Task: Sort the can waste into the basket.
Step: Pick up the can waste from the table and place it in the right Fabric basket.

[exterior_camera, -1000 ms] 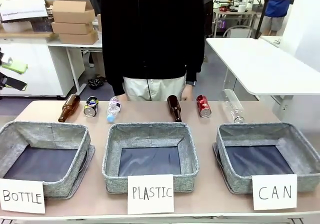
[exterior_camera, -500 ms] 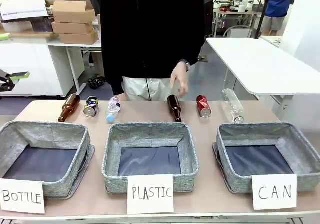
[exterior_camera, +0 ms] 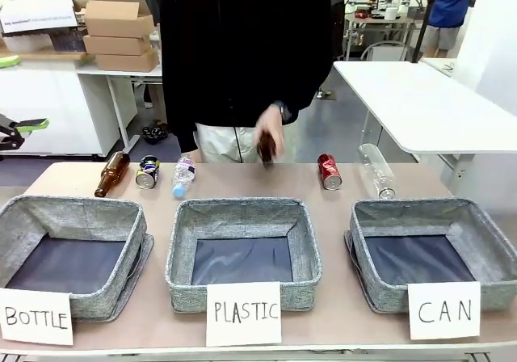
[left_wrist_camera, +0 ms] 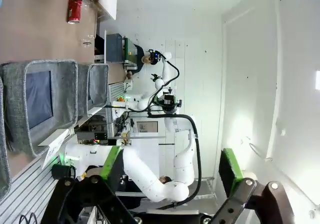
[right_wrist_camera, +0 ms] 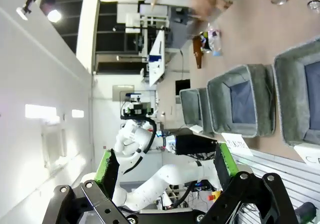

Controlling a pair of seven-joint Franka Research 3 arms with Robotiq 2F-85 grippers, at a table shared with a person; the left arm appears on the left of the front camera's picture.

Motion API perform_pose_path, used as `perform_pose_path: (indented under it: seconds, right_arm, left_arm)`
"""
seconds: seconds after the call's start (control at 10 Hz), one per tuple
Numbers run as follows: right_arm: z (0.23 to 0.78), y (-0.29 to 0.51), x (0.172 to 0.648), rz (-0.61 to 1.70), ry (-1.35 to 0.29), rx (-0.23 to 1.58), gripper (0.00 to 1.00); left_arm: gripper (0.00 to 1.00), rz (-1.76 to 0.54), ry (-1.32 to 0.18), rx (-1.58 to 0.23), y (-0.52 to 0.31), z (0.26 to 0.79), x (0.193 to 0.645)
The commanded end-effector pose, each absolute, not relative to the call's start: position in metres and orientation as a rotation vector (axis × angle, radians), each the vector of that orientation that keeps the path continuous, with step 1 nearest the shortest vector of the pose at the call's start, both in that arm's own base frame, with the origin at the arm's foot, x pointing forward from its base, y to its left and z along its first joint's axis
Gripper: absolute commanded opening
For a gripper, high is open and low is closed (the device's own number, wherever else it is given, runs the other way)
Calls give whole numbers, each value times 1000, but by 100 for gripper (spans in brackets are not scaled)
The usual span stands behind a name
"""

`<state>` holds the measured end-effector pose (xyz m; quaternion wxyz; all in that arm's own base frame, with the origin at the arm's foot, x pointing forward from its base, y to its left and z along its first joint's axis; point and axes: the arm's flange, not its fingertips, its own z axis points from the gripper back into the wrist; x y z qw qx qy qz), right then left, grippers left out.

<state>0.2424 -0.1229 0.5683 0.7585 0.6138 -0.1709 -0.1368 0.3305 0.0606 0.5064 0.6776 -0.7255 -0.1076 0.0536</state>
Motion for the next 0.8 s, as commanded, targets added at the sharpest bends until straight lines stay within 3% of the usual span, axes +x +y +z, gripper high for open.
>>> perform_pose_path:
  seconds: [0.0,0.7]
  right_arm:
    - [566,-128,246,-279,-381,1314,100]
    - [566,-128,246,-279,-381,1314,100]
  left_arm:
    - [100,106,-259,-1646,62,505,333]
    - [100,127,-244,-1623,63,504,331]
